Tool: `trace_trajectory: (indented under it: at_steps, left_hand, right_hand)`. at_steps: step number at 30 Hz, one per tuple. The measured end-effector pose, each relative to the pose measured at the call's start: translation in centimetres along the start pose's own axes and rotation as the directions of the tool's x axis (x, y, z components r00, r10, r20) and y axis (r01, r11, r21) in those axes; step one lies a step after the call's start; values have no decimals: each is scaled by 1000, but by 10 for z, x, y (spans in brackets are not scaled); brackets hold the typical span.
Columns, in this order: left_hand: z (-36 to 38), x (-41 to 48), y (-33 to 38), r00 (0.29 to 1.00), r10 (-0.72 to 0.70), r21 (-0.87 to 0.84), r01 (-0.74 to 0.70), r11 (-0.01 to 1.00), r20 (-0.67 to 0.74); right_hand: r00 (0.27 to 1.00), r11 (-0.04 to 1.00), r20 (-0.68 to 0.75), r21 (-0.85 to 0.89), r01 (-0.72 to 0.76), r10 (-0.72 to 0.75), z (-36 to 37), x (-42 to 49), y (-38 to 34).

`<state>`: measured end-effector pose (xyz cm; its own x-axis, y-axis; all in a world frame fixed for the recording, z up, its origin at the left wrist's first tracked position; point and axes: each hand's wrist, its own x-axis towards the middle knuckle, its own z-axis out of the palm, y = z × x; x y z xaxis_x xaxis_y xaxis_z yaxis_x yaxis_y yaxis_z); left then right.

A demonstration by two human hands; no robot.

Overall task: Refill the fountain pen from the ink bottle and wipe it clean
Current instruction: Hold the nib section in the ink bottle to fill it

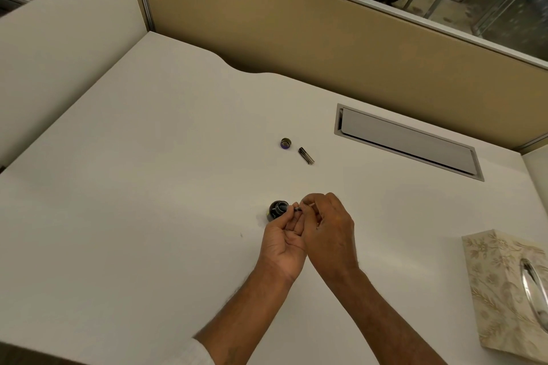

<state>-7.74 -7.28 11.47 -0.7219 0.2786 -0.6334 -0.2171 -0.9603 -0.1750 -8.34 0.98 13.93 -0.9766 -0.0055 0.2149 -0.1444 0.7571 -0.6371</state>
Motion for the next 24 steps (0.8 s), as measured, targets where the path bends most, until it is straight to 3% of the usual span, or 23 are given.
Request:
trace_trajectory:
  at_steps: [24]
  left_hand:
    - [-5,-1,-3,1000,21,64,-22,998,22]
  right_hand:
    - [999,999,-47,42,13,-11,-11,-3,-1]
